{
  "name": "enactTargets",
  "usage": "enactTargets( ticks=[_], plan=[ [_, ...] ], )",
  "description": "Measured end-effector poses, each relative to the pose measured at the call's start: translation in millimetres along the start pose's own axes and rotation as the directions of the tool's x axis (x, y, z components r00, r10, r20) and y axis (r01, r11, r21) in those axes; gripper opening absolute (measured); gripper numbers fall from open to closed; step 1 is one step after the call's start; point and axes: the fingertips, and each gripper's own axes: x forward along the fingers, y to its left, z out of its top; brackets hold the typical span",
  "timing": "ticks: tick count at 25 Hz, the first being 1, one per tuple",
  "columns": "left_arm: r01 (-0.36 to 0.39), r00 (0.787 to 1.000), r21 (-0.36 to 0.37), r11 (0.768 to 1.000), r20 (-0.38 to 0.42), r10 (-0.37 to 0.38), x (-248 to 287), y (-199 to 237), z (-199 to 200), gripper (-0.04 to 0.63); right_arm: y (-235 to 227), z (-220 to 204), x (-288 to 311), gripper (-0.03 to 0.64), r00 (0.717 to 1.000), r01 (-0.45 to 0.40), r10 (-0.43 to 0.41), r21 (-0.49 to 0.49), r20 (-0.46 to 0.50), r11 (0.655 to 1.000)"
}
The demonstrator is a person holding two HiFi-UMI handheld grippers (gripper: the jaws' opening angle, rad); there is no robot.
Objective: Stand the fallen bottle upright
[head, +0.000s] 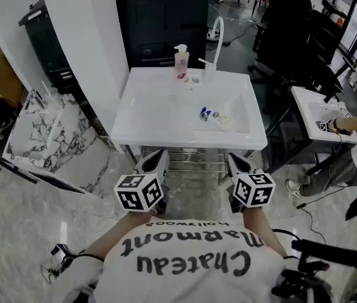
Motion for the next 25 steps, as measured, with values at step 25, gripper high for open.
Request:
enactTargets(
  ticks=[25],
  plan=[
    [-0.009,1.0,-0.005,1.0,0.006,0.009,-11.6,2.7,-1.7,0.014,8.8,5.0,-5.7,0.014,0.998,-0.03,0.026,0.069,0.054,0.997]
  ],
)
